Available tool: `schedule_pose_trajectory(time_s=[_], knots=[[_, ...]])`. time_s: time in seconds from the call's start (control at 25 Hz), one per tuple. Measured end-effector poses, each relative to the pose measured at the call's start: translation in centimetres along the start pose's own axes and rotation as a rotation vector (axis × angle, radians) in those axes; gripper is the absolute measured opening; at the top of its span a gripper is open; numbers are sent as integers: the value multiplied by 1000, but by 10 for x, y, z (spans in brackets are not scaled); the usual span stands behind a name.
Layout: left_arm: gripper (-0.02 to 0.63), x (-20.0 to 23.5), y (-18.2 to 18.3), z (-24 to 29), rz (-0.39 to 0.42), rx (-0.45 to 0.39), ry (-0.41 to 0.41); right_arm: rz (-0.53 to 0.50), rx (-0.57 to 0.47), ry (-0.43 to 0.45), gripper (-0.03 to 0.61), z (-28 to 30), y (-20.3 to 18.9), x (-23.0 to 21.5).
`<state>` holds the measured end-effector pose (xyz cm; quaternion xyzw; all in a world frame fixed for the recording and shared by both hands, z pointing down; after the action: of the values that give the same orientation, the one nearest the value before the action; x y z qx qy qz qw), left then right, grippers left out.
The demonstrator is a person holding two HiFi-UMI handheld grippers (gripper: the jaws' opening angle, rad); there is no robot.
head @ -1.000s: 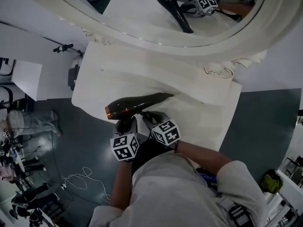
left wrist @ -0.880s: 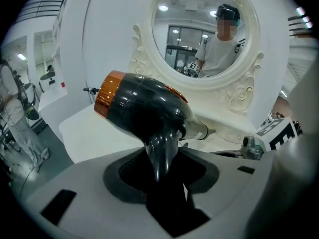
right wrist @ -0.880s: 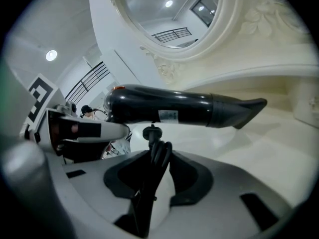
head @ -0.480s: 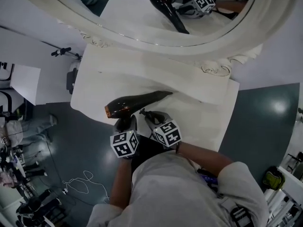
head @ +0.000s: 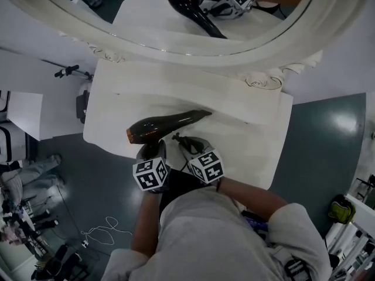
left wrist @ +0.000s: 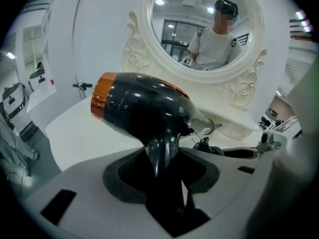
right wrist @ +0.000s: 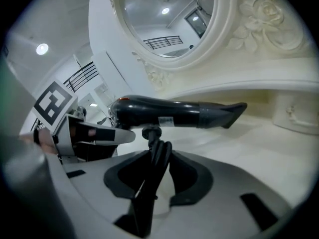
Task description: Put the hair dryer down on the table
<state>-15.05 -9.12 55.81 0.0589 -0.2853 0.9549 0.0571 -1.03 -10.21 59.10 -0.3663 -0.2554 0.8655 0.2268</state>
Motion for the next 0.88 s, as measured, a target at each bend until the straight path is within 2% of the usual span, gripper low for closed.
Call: schedule_pose_trajectory(time_s=[0.32,0.88], knots=[[173,8,8,14,40,29,-16,35,-5,-32,130,6,3,-1],[173,22,17,41,63,88,-80,99,-26,-107,129,13,6,-6]])
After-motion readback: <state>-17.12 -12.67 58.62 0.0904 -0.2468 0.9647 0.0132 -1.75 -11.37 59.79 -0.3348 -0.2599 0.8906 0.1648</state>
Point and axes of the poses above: the fingertips, and each gripper's own axes: z forward along the fingers, x to its left, y out of its top, the point moved 5 cm from there along -z, backward along the fingers, and after that the axes turned 5 degrees about x, right-handed, at the moved point
